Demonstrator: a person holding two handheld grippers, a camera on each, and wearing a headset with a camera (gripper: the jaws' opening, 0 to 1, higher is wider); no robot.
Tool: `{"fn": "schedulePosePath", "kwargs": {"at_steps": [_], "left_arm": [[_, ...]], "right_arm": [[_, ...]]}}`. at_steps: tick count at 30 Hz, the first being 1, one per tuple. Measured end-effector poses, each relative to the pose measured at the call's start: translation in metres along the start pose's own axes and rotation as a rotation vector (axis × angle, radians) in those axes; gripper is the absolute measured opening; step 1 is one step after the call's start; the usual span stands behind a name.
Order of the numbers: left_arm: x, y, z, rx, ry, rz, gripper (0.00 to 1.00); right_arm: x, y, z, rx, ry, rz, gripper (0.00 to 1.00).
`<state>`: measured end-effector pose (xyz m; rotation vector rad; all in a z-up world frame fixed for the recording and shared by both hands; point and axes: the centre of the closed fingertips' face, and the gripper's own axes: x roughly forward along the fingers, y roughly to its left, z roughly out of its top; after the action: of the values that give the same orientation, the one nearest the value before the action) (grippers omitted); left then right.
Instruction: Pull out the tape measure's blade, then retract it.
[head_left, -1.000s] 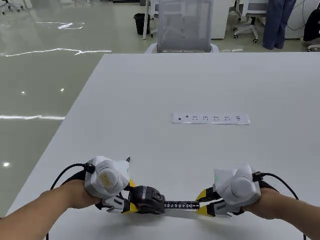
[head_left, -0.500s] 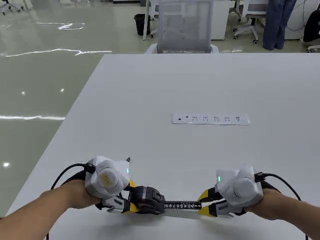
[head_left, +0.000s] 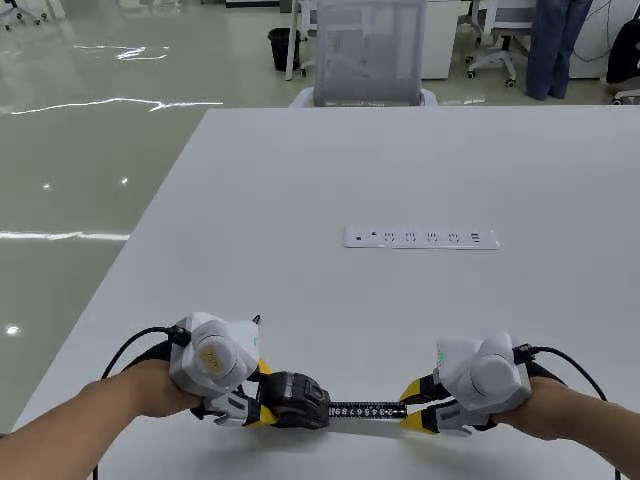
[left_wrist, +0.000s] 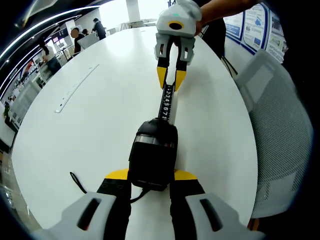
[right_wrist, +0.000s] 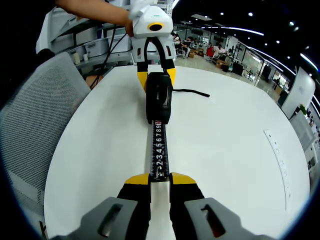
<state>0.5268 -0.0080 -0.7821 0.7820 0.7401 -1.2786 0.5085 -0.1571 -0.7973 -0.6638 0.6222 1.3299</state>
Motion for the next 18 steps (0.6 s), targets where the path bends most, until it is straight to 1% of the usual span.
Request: {"fn": "schedulePosePath", "kwargs": {"at_steps": [18], "left_arm": [[0.0005,-0.0002,0.0009,0.0,0.0,-0.001,0.25]], "right_arm": [[-0.0057,-0.0004,-0.0069,0.001,0.005,-0.003,0.12]]}}
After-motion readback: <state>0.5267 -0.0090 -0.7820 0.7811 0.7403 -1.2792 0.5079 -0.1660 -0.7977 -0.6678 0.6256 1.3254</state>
